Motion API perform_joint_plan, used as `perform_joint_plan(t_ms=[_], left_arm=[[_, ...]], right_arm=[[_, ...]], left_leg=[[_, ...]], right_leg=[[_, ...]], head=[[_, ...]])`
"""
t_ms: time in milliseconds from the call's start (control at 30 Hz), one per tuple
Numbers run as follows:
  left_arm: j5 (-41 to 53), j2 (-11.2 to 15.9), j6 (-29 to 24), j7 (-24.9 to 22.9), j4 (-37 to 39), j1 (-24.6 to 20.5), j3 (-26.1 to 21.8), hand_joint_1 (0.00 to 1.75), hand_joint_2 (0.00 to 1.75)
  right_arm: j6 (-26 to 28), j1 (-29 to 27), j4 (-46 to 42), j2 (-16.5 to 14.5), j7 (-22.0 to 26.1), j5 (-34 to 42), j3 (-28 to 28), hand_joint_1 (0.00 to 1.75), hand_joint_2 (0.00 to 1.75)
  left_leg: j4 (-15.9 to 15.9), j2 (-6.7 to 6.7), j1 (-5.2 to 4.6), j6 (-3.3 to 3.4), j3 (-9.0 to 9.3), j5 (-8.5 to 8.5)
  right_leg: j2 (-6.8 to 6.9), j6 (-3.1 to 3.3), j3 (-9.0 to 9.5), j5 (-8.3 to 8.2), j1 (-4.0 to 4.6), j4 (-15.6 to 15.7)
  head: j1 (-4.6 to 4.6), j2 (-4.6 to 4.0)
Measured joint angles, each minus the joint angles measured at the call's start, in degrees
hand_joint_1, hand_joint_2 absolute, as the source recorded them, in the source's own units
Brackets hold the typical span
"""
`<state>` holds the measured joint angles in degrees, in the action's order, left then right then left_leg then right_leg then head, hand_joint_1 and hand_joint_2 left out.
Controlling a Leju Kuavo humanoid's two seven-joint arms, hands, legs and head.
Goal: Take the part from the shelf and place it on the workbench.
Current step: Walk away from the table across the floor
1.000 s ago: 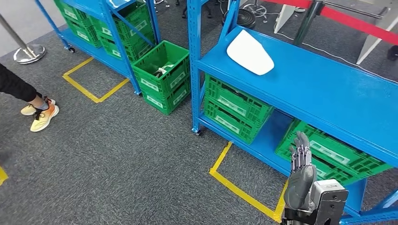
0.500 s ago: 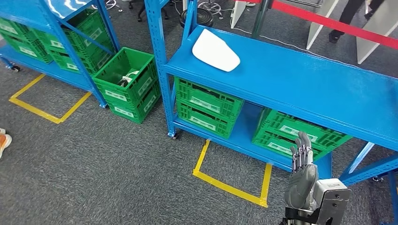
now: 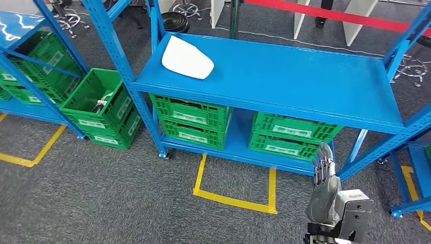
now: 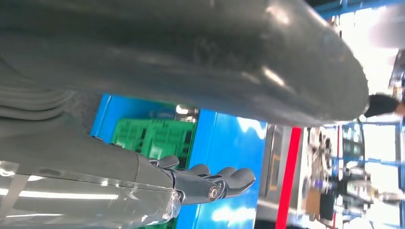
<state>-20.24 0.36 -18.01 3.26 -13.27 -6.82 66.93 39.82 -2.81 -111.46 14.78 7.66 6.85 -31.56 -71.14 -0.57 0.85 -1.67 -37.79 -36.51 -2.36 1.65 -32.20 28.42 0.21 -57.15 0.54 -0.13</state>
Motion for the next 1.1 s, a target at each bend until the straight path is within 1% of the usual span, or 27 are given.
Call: perform_joint_plan(t_ms=[33,67,100,133,167,200,233,267,300,333,367,400,433,467,500,567,600,633,667,733,767,800,867,933,1000,1033,1100], left_arm=[[0.0,0.01,0.0,0.0,0.0,0.01,0.05,0.0,0.0],[0.0,0.03,0.0,0.0,0.0,0.0,0.07,0.0,0.0],[0.0,0.04,0.0,0.0,0.0,0.01,0.08,0.0,0.0],[-0.01,0.04,0.0,0.01,0.0,0.02,0.09,0.0,0.0],[-0.01,0.05,0.0,0.01,0.0,0.05,0.12,0.0,0.0],[-0.02,0.06,0.0,0.01,0.0,0.07,0.15,0.0,0.0],[-0.03,0.06,0.0,0.01,-0.01,0.06,0.17,0.0,0.0],[-0.03,0.07,0.0,0.01,-0.02,0.06,0.19,0.0,0.0],[-0.03,0.04,0.0,0.03,-0.03,0.05,0.2,0.0,0.0],[-0.03,0.01,0.02,0.03,-0.04,0.06,0.23,0.0,0.0],[-0.02,-0.01,0.04,0.04,-0.04,0.12,0.28,0.0,0.0],[-0.03,-0.02,0.06,0.02,-0.04,0.18,0.34,0.0,0.0],[-0.03,0.01,0.08,0.0,-0.03,0.23,0.4,0.0,0.0],[-0.04,0.02,0.09,0.0,-0.03,0.23,0.44,0.0,0.0],[-0.04,0.02,0.09,0.01,-0.02,0.19,0.46,0.0,0.0],[-0.05,-0.03,0.09,0.08,-0.03,-0.05,0.48,0.0,0.0],[-0.09,-0.09,0.07,0.11,-0.03,-0.24,0.49,0.0,0.0],[-0.16,-0.16,0.02,0.14,-0.04,-0.43,0.49,0.0,0.0],[-0.3,-0.23,-0.09,0.15,-0.04,-0.58,0.49,0.0,0.0],[-0.79,-0.35,-0.47,-0.02,-0.04,-0.69,0.48,0.0,0.0],[-1.07,-0.41,-0.74,-0.2,-0.04,-0.68,0.48,0.0,0.0],[-1.32,-0.46,-0.96,-0.39,-0.04,-0.67,0.48,0.0,0.0],[-1.81,-0.5,-1.4,-0.72,-0.04,-0.63,0.48,0.0,0.0],[-2.62,-0.51,-2.2,-1.09,-0.04,-0.53,0.48,0.0,0.0],[-3.62,-0.65,-3.43,-1.55,-0.04,-0.45,0.46,0.0,0.0],[-4.1,-0.75,-4.05,-1.75,-0.04,-0.42,0.44,0.0,0.0],[-5.34,-0.93,-5.18,-2.31,-0.04,-0.3,0.4,0.0,0.0]], right_arm=[[0.0,0.01,0.1,0.0,0.02,0.09,0.0,0.0,0.0],[0.0,0.0,0.18,0.0,0.05,0.16,0.0,0.0,0.0],[0.0,0.06,0.26,0.0,0.09,0.21,0.0,0.0,0.0],[0.0,0.14,0.33,0.0,0.13,0.22,0.02,0.0,0.0],[0.0,0.19,0.39,-0.01,0.16,0.23,0.03,0.0,0.0],[0.01,0.24,0.46,-0.02,0.19,0.25,0.03,0.0,0.0],[0.01,0.2,0.51,-0.02,0.19,0.27,0.04,0.0,0.0],[0.01,0.19,0.54,-0.02,0.19,0.28,0.04,0.0,0.0],[0.02,0.3,0.58,-0.02,0.19,0.3,0.04,0.0,0.0],[0.01,0.45,0.63,-0.02,0.19,0.32,0.04,0.0,0.0],[0.01,0.58,0.69,-0.03,0.2,0.32,0.04,0.0,0.0],[0.01,0.66,0.79,-0.04,0.2,0.34,0.03,0.0,0.0],[0.0,0.61,0.9,-0.05,0.2,0.35,0.03,0.0,0.0],[0.0,0.53,1.04,-0.04,0.2,0.36,0.02,0.0,0.0],[0.0,0.48,1.19,-0.04,0.19,0.36,0.03,0.0,0.0],[0.0,0.42,1.41,-0.03,0.03,0.06,0.07,0.0,0.0],[0.01,0.32,1.53,-0.03,-0.35,-0.54,0.14,0.0,0.0],[0.01,0.13,1.65,-0.05,-1.06,-1.64,0.32,0.0,0.0],[0.02,-0.15,1.87,-0.07,-2.36,-3.4,0.59,0.0,0.0],[0.05,-0.73,3.21,-0.04,-6.42,-8.06,1.62,0.0,0.0],[0.07,-0.83,4.6,0.03,-8.13,-9.65,2.28,0.0,0.44],[0.08,-0.83,6.52,0.14,-8.92,-10.18,2.99,0.0,0.87],[0.09,-0.54,11.41,0.49,-8.13,-8.18,4.31,0.0,1.75],[-0.08,0.27,17.59,0.82,-8.5,-3.82,5.47,0.0,1.75],[-1.57,1.64,26.27,1.0,-8.08,2.86,6.79,0.0,1.75],[-3.0,2.32,31.92,1.02,-6.38,6.35,7.54,0.0,1.75],[-6.62,3.32,44.14,0.94,-3.63,10.31,8.61,0.0,1.75]], left_leg=[[3.05,-0.66,0.06,0.13,0.8,2.77],[6.24,-2.32,0.21,0.36,1.96,4.99],[9.17,-3.94,0.39,0.54,3.17,6.4],[10.94,-5.21,0.45,0.72,3.99,6.87],[11.62,-5.76,0.44,0.94,4.44,6.57],[12.1,-5.14,0.36,1.13,4.75,6.41],[12.31,-4.28,0.33,1.43,4.97,6.35],[12.61,-3.35,0.38,1.75,5.27,6.33],[12.91,-2.3,0.44,2.09,5.61,6.28],[13.1,-1.19,0.45,2.4,5.95,6.14],[13.16,-0.05,0.35,2.64,6.24,5.9],[13.16,1.12,0.26,2.79,6.49,5.62],[13.16,2.21,0.19,2.81,6.75,5.35],[13.16,3.18,0.14,2.76,7.02,5.06],[13.16,3.92,0.12,2.63,7.36,4.78],[13.21,4.9,0.12,2.25,8.06,4.21],[13.24,5.12,0.08,2.02,8.23,3.98],[13.19,5.23,0.0,1.79,8.26,3.8],[13.14,5.09,-0.09,1.82,8.16,3.67],[13.02,4.48,-0.24,1.87,8.12,3.58],[13.1,4.07,-0.23,1.95,8.16,3.59],[13.22,3.71,-0.21,1.82,8.19,3.65],[13.46,2.99,-0.21,1.59,8.21,3.79],[13.64,2.5,-0.21,1.38,8.23,3.91],[13.73,2.14,-0.21,1.28,8.26,3.97],[13.74,1.94,-0.21,1.26,8.29,3.98],[13.75,1.57,-0.22,1.25,8.37,3.99]], right_leg=[[-0.88,-0.12,0.21,0.23,-0.04,-0.15],[-1.63,-0.34,0.36,0.52,-0.09,-0.32],[-2.37,-0.62,0.43,0.82,-0.13,-0.61],[-3.1,-0.99,0.35,1.01,-0.28,-0.77],[-3.86,-1.4,0.19,1.08,-0.44,-0.82],[-4.73,-1.8,0.08,1.05,-0.59,-0.8],[-4.95,-2.15,-0.05,1.06,-0.71,-0.71],[-4.11,-2.49,-0.26,1.33,-0.62,-1.05],[-2.58,-2.82,-0.93,2.09,-0.53,-2.39],[-0.65,-3.15,-2.16,3.35,-0.5,-4.85],[0.94,-3.48,-3.97,4.93,-0.52,-8.35],[1.69,-3.75,-6.02,6.4,-0.66,-12.2],[2.0,-3.93,-7.61,7.15,-0.79,-15.1],[2.18,-4.02,-8.4,6.88,-0.86,-16.33],[2.32,-3.99,-8.06,5.5,-0.89,-15.33],[2.58,-3.44,-4.73,1.29,-0.78,-8.25],[2.71,-3.01,-2.98,-0.08,-0.61,-4.77],[2.87,-2.62,-1.73,-0.72,-0.45,-2.24],[3.05,-2.66,-1.19,-0.56,-0.37,-1.12],[3.49,-3.09,-1.0,-0.31,-0.35,-0.58],[3.73,-3.31,-0.96,-0.19,-0.38,-0.58],[3.99,-3.21,-0.92,-0.08,-0.36,-0.6],[4.61,-2.99,-0.84,0.15,-0.35,-0.62],[5.05,-2.83,-0.77,0.31,-0.34,-0.62],[5.36,-2.75,-0.68,0.43,-0.33,-0.62],[5.54,-2.74,-0.61,0.48,-0.32,-0.62],[5.91,-2.72,-0.41,0.61,-0.32,-0.6]], head=[[-0.04,0.0],[-0.06,0.0],[-0.04,-0.01],[-0.06,-0.01],[-0.08,-0.01],[-0.1,-0.01],[-0.18,0.0],[-0.1,-0.01],[0.06,-0.01],[0.23,-0.01],[0.43,-0.01],[0.5,0.0],[0.52,0.0],[0.53,0.0],[0.56,0.0],[0.59,0.0],[0.58,-0.01],[0.6,-0.01],[0.59,-0.01],[0.52,0.0],[0.44,0.0],[0.39,0.0],[0.37,0.0],[0.38,0.0],[0.38,0.0],[0.38,0.0],[0.38,0.0]])
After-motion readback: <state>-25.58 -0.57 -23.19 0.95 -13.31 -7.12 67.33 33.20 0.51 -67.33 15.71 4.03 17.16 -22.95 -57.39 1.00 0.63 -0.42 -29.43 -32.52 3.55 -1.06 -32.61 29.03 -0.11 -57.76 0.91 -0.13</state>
